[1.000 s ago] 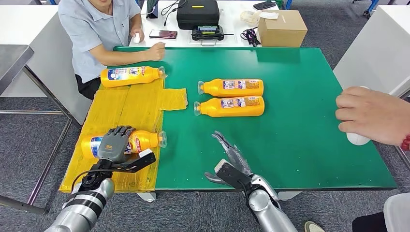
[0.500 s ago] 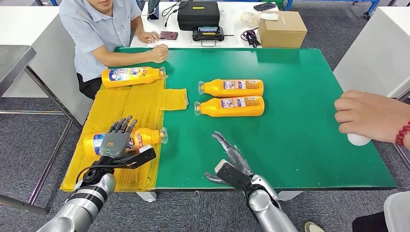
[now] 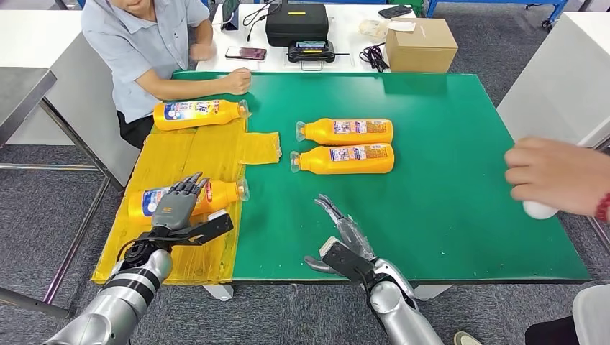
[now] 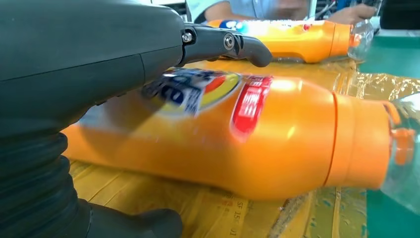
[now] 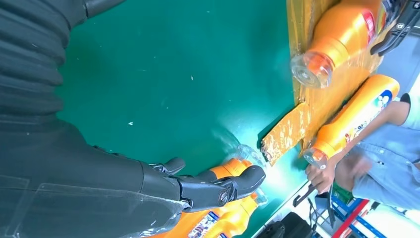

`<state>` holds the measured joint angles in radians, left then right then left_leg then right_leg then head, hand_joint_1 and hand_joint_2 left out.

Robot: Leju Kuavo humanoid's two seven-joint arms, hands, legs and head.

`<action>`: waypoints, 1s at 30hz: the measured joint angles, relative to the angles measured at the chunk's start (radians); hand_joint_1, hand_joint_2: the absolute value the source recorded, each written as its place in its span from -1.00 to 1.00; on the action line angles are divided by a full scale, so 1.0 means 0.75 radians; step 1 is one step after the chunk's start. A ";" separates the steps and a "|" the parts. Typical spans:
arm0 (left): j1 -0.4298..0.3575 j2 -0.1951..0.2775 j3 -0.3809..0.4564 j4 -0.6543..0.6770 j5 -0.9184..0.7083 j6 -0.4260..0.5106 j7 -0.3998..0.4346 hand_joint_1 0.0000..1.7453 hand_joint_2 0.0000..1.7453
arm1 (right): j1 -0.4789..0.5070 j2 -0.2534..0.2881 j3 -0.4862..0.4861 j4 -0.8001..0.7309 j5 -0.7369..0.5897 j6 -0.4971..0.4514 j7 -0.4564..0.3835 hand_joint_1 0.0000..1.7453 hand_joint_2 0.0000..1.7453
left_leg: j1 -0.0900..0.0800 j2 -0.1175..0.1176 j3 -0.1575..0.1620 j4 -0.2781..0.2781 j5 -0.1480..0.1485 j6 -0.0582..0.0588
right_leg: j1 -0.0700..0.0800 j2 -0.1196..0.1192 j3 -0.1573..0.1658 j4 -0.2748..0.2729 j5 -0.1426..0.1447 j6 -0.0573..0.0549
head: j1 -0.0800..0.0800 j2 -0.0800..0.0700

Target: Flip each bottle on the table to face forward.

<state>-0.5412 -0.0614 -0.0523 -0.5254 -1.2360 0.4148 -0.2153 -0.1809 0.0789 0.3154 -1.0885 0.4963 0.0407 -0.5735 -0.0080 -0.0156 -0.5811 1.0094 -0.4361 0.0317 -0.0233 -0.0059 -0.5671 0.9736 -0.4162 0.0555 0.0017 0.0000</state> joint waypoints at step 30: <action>0.308 -0.239 -0.103 -0.544 0.267 0.218 -0.130 -1.00 1.00 | 0.080 0.073 -0.165 -0.256 0.173 -0.464 0.027 -1.00 1.00 | -0.002 0.000 -0.009 0.001 0.000 0.001 | -0.001 0.000 -0.010 -0.001 0.001 0.002 | 0.000 0.000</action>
<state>-0.3104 -0.2409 -0.1293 -0.9336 -1.0358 0.5785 -0.3130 -0.1211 0.1334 0.1914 -1.2807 0.6257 -0.3071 -0.5534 -0.0093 -0.0153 -0.5880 1.0100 -0.4364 0.0324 -0.0240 -0.0060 -0.5743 0.9726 -0.4154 0.0571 0.0017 0.0000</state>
